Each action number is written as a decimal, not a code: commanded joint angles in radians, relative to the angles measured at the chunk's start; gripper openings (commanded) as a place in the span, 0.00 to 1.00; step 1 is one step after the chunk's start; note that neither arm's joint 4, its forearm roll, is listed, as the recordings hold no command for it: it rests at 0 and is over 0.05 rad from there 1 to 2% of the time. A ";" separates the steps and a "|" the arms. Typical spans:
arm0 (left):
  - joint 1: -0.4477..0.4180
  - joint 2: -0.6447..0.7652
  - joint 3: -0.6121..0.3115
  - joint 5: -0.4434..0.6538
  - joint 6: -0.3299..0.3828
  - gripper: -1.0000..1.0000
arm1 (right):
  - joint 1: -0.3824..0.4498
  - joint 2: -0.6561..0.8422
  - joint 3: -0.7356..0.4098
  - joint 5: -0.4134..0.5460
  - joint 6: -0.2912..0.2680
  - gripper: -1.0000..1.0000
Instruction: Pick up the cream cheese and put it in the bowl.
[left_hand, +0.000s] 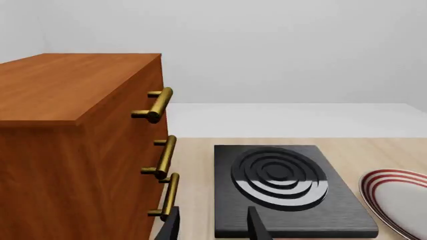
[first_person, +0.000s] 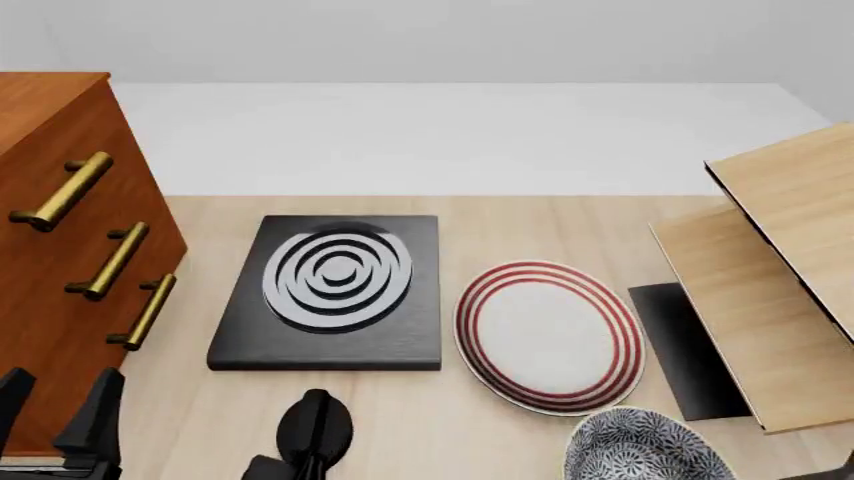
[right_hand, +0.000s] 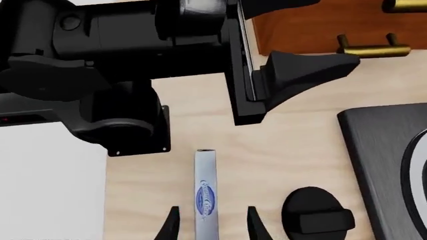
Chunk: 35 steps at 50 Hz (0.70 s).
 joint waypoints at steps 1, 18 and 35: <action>0.000 0.000 0.000 0.000 0.000 1.00 | -0.001 0.067 -0.015 -0.022 0.022 1.00; 0.000 0.000 0.000 0.000 0.000 1.00 | 0.003 0.142 -0.004 -0.076 0.063 1.00; 0.000 0.000 0.000 0.000 0.000 1.00 | 0.011 0.214 -0.003 -0.111 0.085 1.00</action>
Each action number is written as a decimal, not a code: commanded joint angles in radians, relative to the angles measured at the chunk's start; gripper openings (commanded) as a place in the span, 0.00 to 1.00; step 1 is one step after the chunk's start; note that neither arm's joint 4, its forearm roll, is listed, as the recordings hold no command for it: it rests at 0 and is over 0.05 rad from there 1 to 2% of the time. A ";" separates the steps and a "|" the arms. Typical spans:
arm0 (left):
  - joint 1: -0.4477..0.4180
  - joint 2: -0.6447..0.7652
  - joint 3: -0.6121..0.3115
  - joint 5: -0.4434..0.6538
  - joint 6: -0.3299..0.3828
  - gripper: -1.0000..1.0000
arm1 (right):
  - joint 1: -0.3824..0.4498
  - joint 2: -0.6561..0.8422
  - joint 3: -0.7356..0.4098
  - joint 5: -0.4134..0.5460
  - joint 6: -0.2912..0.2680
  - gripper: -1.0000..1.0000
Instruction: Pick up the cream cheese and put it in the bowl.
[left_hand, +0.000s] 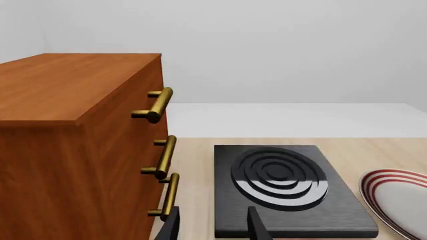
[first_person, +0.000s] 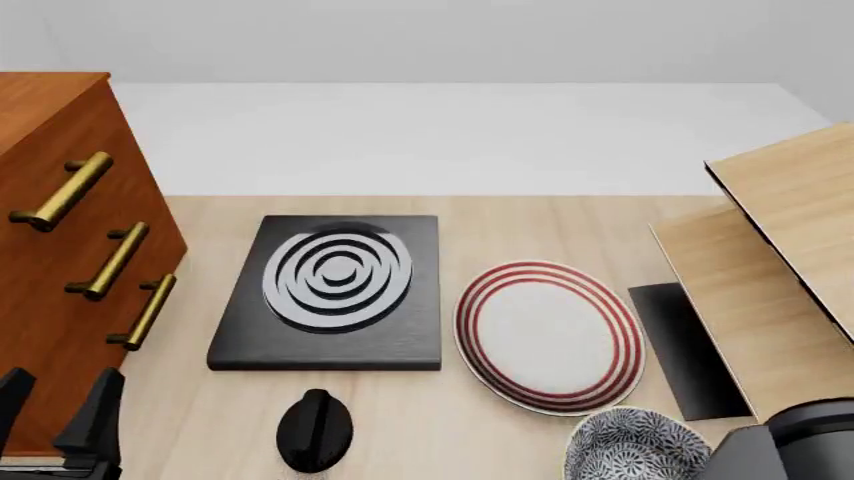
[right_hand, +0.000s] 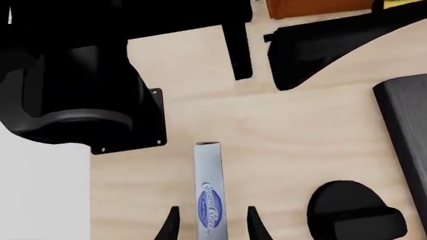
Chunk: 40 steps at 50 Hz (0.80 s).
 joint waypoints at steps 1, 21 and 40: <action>0.000 0.000 0.000 0.000 0.000 1.00 | 0.007 0.052 -0.002 -0.022 0.014 1.00; 0.000 0.000 0.000 0.000 0.000 1.00 | 0.004 0.001 0.024 -0.015 0.000 0.00; 0.000 0.000 0.000 0.000 0.000 1.00 | -0.010 -0.175 0.114 0.025 -0.029 0.00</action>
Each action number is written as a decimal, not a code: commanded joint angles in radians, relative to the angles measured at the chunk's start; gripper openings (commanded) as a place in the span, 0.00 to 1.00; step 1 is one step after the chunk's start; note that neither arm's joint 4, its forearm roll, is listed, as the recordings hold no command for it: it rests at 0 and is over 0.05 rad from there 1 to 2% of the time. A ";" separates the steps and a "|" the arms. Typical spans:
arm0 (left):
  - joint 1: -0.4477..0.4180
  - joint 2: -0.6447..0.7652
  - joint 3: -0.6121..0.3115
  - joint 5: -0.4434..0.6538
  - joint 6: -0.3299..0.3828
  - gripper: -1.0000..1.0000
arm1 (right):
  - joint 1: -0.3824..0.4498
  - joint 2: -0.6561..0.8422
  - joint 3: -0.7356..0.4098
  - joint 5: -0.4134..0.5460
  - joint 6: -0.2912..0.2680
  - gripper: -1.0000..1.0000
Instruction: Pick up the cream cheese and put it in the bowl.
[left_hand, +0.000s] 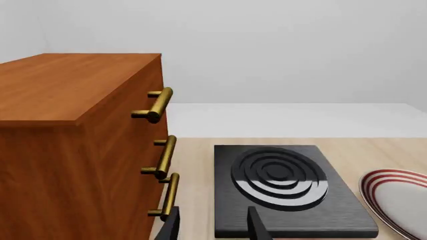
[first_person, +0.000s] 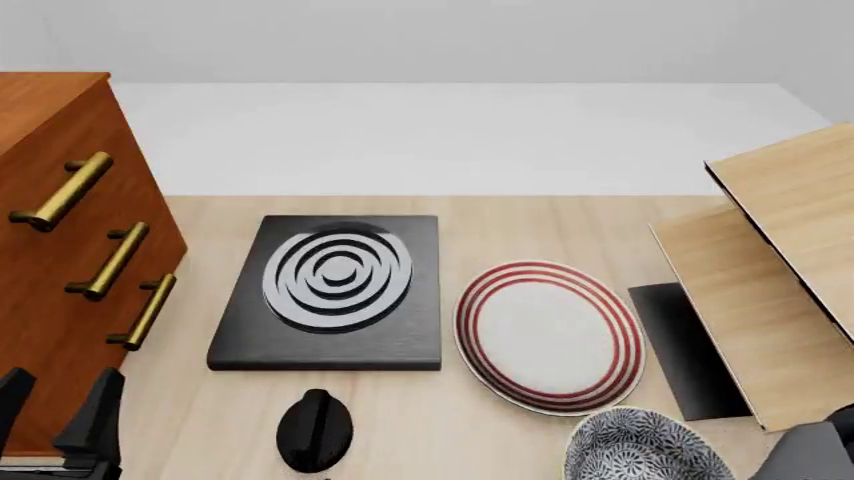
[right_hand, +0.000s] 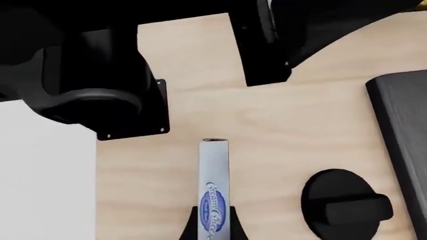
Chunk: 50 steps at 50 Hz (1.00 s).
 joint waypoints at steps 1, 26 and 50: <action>0.000 0.000 0.000 0.000 0.000 1.00 | -0.015 -0.120 0.057 0.020 -0.009 0.00; 0.000 0.000 0.000 0.000 0.000 1.00 | -0.110 -0.492 0.194 0.135 -0.061 0.00; 0.000 0.000 0.000 0.000 0.000 1.00 | -0.309 -0.876 0.333 0.248 -0.070 0.00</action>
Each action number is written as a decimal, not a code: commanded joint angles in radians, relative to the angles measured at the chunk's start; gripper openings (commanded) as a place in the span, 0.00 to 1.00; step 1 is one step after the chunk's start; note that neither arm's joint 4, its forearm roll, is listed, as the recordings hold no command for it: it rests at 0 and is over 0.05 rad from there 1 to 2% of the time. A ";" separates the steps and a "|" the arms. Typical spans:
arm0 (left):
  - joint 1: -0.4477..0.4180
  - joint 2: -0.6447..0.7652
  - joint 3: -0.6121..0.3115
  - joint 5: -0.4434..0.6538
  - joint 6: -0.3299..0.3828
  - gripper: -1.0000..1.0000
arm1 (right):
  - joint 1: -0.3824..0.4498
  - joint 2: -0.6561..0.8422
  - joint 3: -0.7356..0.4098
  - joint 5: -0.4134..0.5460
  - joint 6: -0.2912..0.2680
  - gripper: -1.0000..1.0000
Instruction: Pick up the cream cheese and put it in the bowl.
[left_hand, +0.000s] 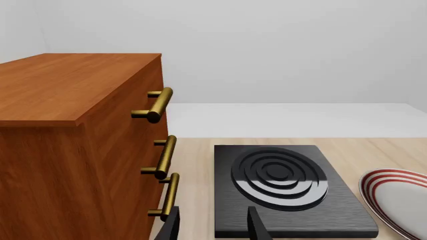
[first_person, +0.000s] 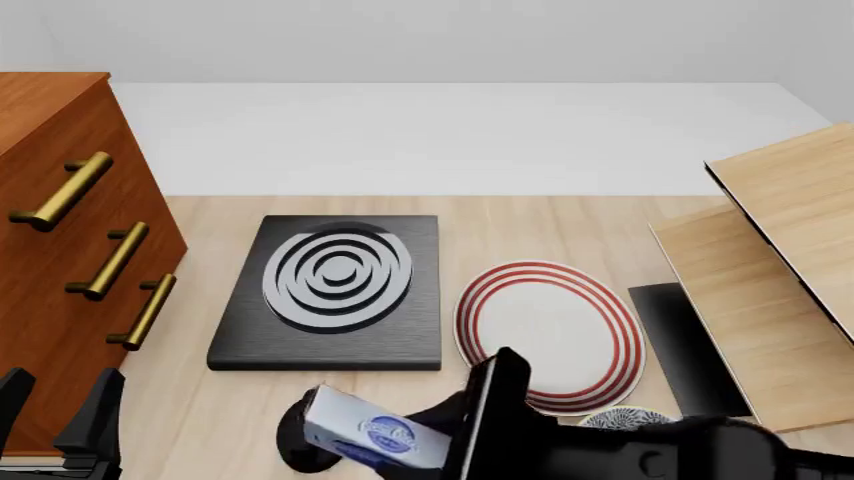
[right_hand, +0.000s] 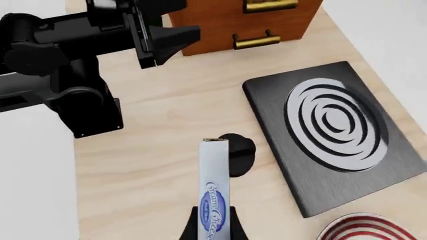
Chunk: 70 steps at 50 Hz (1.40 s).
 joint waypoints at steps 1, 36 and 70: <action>0.000 0.000 0.000 0.000 0.000 1.00 | -0.102 -0.180 0.065 0.053 0.007 0.00; 0.000 0.000 0.000 0.000 0.000 1.00 | -0.389 -0.527 0.235 0.231 0.018 0.00; 0.000 0.000 0.000 0.000 0.000 1.00 | -0.591 -0.799 0.407 0.392 0.056 0.00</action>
